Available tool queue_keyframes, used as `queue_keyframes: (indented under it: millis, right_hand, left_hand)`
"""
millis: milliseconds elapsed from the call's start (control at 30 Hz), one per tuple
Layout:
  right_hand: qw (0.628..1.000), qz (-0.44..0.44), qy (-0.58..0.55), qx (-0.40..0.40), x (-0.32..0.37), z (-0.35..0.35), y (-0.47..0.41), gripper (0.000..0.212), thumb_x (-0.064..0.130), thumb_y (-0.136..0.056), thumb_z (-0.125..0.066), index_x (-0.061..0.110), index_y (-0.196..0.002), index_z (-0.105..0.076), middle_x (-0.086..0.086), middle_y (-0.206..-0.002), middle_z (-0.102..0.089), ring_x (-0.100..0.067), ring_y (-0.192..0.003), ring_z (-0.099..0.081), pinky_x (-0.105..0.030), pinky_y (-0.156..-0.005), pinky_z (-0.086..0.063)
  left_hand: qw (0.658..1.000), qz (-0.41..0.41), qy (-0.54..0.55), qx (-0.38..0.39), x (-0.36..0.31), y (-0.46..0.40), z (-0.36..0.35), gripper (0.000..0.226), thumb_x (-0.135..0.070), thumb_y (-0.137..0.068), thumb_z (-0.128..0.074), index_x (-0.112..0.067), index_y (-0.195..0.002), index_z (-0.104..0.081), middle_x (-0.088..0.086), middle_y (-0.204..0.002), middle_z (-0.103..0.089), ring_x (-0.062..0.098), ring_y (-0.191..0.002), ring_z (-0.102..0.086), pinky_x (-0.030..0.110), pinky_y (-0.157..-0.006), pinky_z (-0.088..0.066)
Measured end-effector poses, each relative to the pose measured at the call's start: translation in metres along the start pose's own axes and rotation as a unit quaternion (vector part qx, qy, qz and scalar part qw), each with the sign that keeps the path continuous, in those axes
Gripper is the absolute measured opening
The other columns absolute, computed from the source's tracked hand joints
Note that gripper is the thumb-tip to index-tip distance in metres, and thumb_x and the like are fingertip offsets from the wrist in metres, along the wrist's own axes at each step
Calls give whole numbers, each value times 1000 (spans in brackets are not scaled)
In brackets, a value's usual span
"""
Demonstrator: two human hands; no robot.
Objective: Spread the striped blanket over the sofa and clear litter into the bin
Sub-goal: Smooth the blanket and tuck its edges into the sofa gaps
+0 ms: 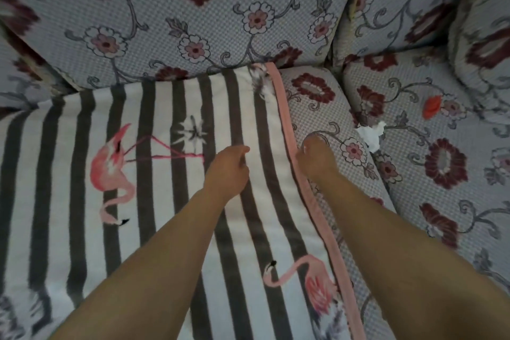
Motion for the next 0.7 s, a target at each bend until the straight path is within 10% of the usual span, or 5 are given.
queue_keyframes:
  millis: [100,300,433,700]
  right_hand:
    - [995,-64,-71,-23,15,-8,-35,52,26,-96,-46,-3,-138,-36,-23,-139,-46,-37,-127,-45,-36,-106,-35]
    - [995,-58,-52,-70,30,-20,-74,27,16,-93,-48,-7,-87,-62,-27,-99,-62,-35,-100,-59,-34,-86,-43]
    - [982,-119,-11,-148,8,8,-85,37,12,-93,-46,-11,-123,-49,-29,-129,-53,-41,-121,-50,-39,-101,-40]
    - [989,5,-75,-126,90,20,-170,28,28,-91,-49,6,-88,-66,-16,-97,-67,-29,-93,-63,-33,-80,-47]
  left_hand:
    - [999,-34,-30,-18,11,-26,16,51,-6,-90,-49,-15,-140,-43,10,-143,-46,28,-132,-42,34,-109,-32]
    - [990,-65,-118,-38,32,-71,31,61,-18,-94,-48,-16,-149,-22,6,-156,-25,26,-145,-19,39,-118,-21]
    - [983,-51,-174,-30,47,-93,28,65,-28,-96,-43,-21,-151,-11,1,-160,-12,24,-148,-6,45,-119,-13]
    - [978,-62,-185,-69,43,-134,31,63,-29,-95,-44,-24,-151,-14,-1,-158,-19,23,-146,-15,42,-116,-17]
Point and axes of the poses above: each hand's wrist, its own y-axis away from the middle knuckle, its own z-axis out of the back of the hand, x = y × z, the point moved 8 cm from there along -y, towards the middle knuckle
